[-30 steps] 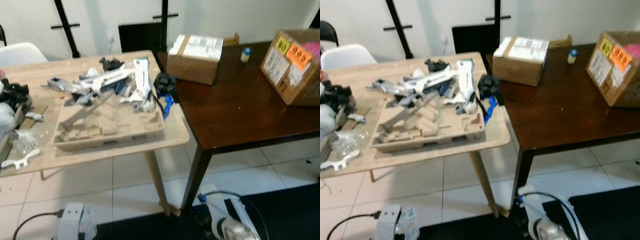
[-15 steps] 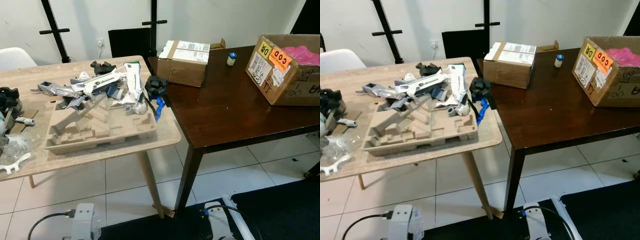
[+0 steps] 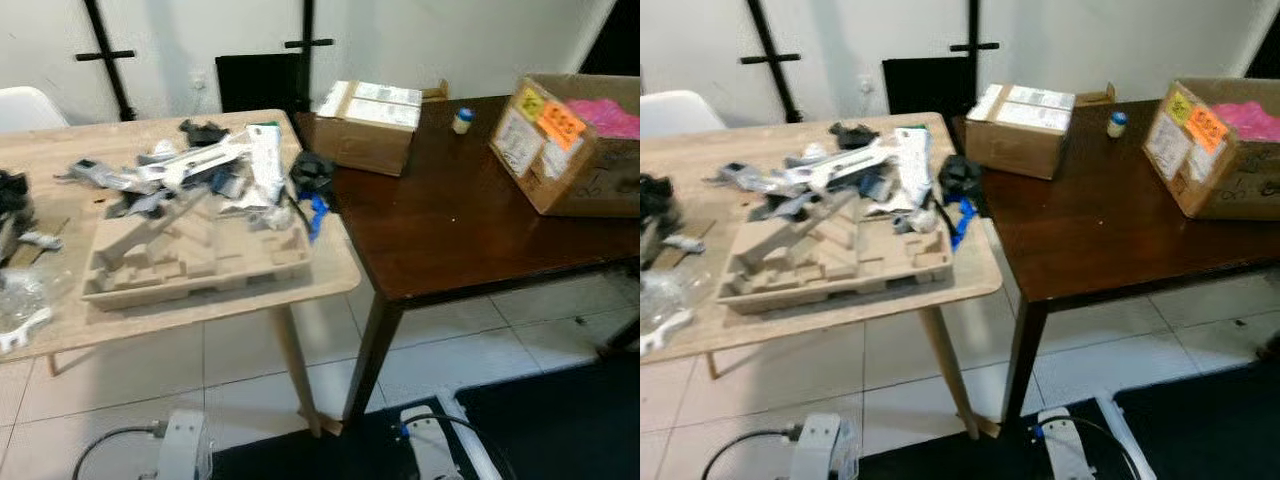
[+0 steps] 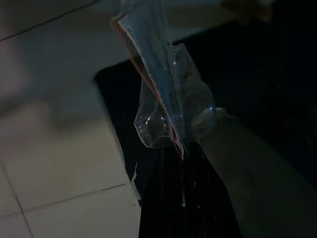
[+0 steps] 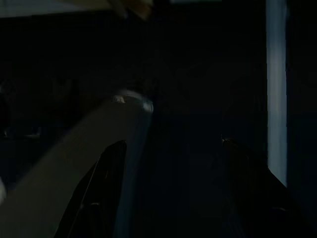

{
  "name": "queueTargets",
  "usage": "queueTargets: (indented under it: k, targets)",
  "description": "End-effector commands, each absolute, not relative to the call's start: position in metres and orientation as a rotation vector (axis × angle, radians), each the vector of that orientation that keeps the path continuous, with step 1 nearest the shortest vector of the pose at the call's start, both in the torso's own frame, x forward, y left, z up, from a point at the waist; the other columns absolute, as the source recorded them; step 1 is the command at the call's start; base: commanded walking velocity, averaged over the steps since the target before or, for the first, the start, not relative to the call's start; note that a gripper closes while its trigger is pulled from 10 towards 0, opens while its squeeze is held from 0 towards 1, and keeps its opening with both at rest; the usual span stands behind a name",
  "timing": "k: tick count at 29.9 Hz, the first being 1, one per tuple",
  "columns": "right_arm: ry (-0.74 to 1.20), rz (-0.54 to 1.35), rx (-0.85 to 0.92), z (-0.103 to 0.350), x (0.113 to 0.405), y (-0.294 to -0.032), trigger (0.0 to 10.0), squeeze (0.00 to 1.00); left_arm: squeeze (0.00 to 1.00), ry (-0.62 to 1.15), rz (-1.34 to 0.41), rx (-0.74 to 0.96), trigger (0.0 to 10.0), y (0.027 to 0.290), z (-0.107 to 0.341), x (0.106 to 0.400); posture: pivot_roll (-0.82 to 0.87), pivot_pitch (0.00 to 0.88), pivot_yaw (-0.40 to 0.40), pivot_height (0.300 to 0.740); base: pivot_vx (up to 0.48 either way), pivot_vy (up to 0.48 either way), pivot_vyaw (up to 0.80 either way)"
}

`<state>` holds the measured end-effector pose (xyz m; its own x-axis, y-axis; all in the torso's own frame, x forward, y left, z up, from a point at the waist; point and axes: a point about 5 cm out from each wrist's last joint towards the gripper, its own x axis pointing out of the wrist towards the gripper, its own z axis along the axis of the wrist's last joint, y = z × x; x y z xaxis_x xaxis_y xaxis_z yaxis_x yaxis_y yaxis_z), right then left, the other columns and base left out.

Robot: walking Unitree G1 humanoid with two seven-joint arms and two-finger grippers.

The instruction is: Picking trash to rubbish bin

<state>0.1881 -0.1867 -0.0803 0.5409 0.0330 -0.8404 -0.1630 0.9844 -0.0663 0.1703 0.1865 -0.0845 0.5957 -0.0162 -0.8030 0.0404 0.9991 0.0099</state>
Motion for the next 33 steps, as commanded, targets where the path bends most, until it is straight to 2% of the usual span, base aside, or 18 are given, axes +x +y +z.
queueTargets:
  k: [1,17,27,33]
  targets:
    - [1.023,0.099,-0.112,-0.085,0.179,-0.187,10.0,0.0,0.0,0.928,-0.049,0.041,10.0,0.188,-0.085,0.168,-0.01,0.133,-0.003,0.74,0.0,0.0,-0.8]
    - [1.038,0.081,-0.05,-0.089,0.171,-0.185,10.0,0.0,0.0,0.905,-0.083,0.053,10.0,0.187,-0.083,0.173,-0.02,0.139,0.017,0.74,0.0,0.0,-0.8]
    - [1.035,0.114,-0.066,-0.088,0.171,-0.187,10.0,0.0,0.0,0.87,-0.06,-0.01,10.0,0.185,-0.08,0.179,-0.03,0.132,0.016,0.74,0.0,0.0,-0.8]
    - [1.027,0.173,-0.129,-0.088,0.174,-0.183,10.0,0.0,0.0,0.856,-0.072,-0.021,10.0,0.184,-0.078,0.182,-0.03,0.127,0.016,0.74,0.0,0.0,-0.09]
